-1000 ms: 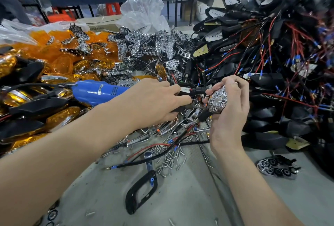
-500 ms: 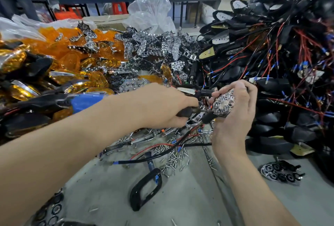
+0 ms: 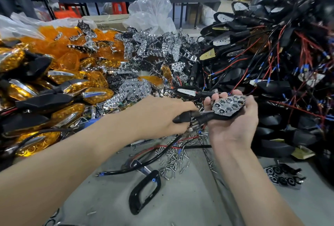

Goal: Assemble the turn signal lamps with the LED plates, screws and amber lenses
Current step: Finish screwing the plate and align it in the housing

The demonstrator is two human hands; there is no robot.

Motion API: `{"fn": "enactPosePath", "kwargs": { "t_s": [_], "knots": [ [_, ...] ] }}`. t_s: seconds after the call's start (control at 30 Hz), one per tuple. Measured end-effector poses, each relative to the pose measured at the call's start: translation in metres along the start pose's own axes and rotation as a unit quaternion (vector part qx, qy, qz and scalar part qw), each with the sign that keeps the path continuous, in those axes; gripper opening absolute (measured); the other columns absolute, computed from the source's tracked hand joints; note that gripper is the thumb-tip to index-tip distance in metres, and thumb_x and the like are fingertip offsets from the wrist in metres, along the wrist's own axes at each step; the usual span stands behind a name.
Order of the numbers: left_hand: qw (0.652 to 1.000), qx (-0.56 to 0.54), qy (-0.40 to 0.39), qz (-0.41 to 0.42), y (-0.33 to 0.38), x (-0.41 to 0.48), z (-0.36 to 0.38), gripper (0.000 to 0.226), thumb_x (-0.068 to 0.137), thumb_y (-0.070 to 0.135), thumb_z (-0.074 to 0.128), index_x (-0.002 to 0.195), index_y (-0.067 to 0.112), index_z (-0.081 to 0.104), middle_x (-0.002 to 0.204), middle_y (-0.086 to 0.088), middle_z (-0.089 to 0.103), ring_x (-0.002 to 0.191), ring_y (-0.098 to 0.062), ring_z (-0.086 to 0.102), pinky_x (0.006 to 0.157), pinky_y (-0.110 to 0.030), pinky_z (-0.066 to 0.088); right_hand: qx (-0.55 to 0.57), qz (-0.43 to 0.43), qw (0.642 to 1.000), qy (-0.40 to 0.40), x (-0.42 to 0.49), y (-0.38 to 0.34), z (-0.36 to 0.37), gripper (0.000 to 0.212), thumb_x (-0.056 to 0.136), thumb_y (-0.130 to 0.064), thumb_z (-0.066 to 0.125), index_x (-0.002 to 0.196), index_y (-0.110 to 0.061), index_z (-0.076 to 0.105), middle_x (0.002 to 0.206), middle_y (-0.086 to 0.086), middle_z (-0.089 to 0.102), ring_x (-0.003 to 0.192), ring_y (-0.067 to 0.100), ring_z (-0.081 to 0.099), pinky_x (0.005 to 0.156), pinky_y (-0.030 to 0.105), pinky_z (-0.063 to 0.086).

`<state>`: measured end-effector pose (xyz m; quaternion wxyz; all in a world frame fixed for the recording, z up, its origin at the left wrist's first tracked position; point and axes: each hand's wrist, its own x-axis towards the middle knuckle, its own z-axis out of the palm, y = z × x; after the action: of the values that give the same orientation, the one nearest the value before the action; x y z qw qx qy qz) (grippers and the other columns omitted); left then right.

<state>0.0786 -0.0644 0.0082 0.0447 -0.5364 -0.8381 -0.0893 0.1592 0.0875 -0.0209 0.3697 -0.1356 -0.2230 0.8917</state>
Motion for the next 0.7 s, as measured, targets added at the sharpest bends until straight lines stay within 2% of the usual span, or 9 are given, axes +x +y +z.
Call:
{"fn": "enactPosePath", "kwargs": {
  "t_s": [0.1, 0.33, 0.47, 0.6, 0.67, 0.7],
  "knots": [
    [1.0, -0.001, 0.008, -0.002, 0.001, -0.002, -0.002, 0.022, 0.096, 0.041, 0.047, 0.117, 0.044, 0.049, 0.093, 0.015, 0.059, 0.073, -0.003, 0.053, 0.059, -0.029, 0.051, 0.089, 0.089, 0.992, 0.004, 0.01, 0.001, -0.001, 0.025, 0.104, -0.03, 0.04, 0.091, -0.015, 0.055, 0.074, 0.006, 0.057, 0.061, 0.022, 0.059, 0.067, 0.031, 0.056],
    [0.999, 0.033, 0.033, -0.013, 0.005, -0.006, -0.006, 0.031, 0.095, 0.048, 0.04, 0.125, 0.04, 0.048, 0.099, 0.015, 0.059, 0.083, -0.005, 0.059, 0.061, -0.032, 0.054, 0.118, 0.148, 0.982, -0.012, 0.007, 0.003, -0.002, 0.024, 0.1, -0.026, 0.045, 0.087, -0.012, 0.06, 0.085, 0.01, 0.06, 0.067, 0.027, 0.064, 0.069, 0.036, 0.056],
    [0.998, 0.065, 0.022, -0.003, -0.002, -0.01, -0.003, 0.031, 0.097, 0.051, 0.042, 0.126, 0.04, 0.048, 0.104, 0.016, 0.061, 0.083, -0.003, 0.06, 0.056, -0.025, 0.052, 0.105, 0.141, 0.984, -0.01, 0.011, -0.001, -0.005, 0.023, 0.1, -0.026, 0.045, 0.087, -0.015, 0.06, 0.084, 0.007, 0.059, 0.067, 0.024, 0.062, 0.067, 0.033, 0.054],
    [0.995, 0.085, -0.011, -0.043, -0.015, -0.011, 0.003, 0.04, 0.096, 0.062, 0.04, 0.13, 0.041, 0.044, 0.118, 0.021, 0.061, 0.084, 0.002, 0.054, 0.052, -0.013, 0.036, 0.047, 0.115, 0.992, -0.034, 0.012, -0.003, -0.004, 0.021, 0.101, -0.028, 0.045, 0.089, -0.017, 0.058, 0.08, 0.005, 0.058, 0.068, 0.023, 0.061, 0.065, 0.031, 0.053],
    [0.993, 0.087, -0.01, -0.075, -0.02, -0.011, 0.002, 0.046, 0.095, 0.067, 0.037, 0.131, 0.04, 0.044, 0.119, 0.019, 0.061, 0.091, -0.002, 0.06, 0.057, -0.017, 0.044, 0.024, 0.12, 0.992, -0.041, 0.011, -0.002, -0.004, 0.024, 0.103, -0.03, 0.044, 0.089, -0.017, 0.058, 0.08, 0.005, 0.058, 0.069, 0.023, 0.061, 0.064, 0.03, 0.051],
    [0.992, 0.086, -0.009, -0.09, -0.02, -0.011, 0.001, 0.049, 0.094, 0.068, 0.037, 0.133, 0.04, 0.045, 0.12, 0.018, 0.06, 0.097, -0.005, 0.061, 0.065, -0.02, 0.048, 0.017, 0.125, 0.991, -0.042, 0.01, -0.001, -0.004, 0.026, 0.103, -0.031, 0.043, 0.088, -0.017, 0.059, 0.08, 0.004, 0.058, 0.07, 0.024, 0.061, 0.064, 0.031, 0.051]
  ]
}}
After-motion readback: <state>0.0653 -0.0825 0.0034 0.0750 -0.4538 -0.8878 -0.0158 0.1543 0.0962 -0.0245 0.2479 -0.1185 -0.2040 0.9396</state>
